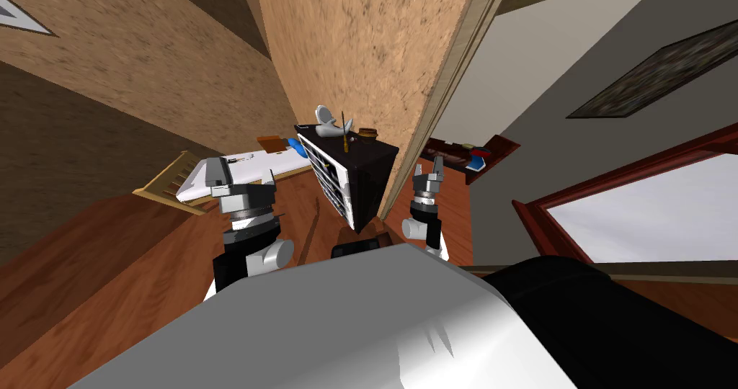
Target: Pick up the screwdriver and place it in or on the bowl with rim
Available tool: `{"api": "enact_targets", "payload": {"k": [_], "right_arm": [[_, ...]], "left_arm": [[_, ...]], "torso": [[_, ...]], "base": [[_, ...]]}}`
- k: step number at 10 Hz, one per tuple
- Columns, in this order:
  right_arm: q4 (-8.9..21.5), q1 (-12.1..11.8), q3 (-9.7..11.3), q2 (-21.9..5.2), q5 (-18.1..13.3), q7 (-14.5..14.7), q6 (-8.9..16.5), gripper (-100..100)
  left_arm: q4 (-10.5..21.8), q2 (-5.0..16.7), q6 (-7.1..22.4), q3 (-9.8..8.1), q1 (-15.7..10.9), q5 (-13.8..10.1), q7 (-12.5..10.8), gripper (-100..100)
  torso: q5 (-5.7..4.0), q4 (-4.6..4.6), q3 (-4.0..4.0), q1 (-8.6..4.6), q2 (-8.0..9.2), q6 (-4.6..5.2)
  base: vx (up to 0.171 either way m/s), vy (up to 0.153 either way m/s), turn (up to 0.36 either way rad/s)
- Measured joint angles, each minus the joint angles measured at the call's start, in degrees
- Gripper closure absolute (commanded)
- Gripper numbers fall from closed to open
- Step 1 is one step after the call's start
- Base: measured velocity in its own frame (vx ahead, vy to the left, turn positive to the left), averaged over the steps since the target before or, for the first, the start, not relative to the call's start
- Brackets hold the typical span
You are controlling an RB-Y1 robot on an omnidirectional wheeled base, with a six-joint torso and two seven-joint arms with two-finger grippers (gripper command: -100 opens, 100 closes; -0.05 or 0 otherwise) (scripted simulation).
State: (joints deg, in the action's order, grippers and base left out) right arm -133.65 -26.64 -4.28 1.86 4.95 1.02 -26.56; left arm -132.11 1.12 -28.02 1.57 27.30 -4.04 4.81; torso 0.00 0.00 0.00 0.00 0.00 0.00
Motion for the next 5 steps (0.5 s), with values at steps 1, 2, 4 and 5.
{"api": "enact_targets", "payload": {"k": [1, 2, 4, 5], "right_arm": [[0.00, 0.00, 0.00, 0.00, 0.00, 0.00, 0.00, 0], [0.00, 0.00, 0.00, 0.00, 0.00, 0.00, 0.00, 0], [0.00, 0.01, 0.00, 0.00, 0.00, 0.00, 0.00, 0], [0.00, 0.01, 0.00, 0.00, 0.00, 0.00, 0.00, 0]], "left_arm": [[0.21, 0.92, 0.01, 0.22, -0.12, 0.00, -0.09, -100], [0.39, 2.35, 0.13, 0.43, -0.28, -0.10, -0.35, -100], [1.28, 5.89, 0.82, 0.64, -1.58, -0.52, -1.29, -100], [1.68, 7.65, 1.16, 1.03, -2.05, -0.71, -1.86, -100]], "torso": [[0.00, 0.00, 0.01, 0.01, 0.02, 0.01], [0.00, 0.01, 0.04, 0.03, 0.07, 0.00], [0.01, 0.03, 0.09, 0.06, 0.16, 0.01], [0.02, 0.04, 0.11, 0.07, 0.19, 0.01]], "base": [[-0.023, 0.004, -0.030], [-0.033, 0.004, -0.038], [-0.052, 0.013, -0.055], [-0.037, 0.012, -0.018]]}}
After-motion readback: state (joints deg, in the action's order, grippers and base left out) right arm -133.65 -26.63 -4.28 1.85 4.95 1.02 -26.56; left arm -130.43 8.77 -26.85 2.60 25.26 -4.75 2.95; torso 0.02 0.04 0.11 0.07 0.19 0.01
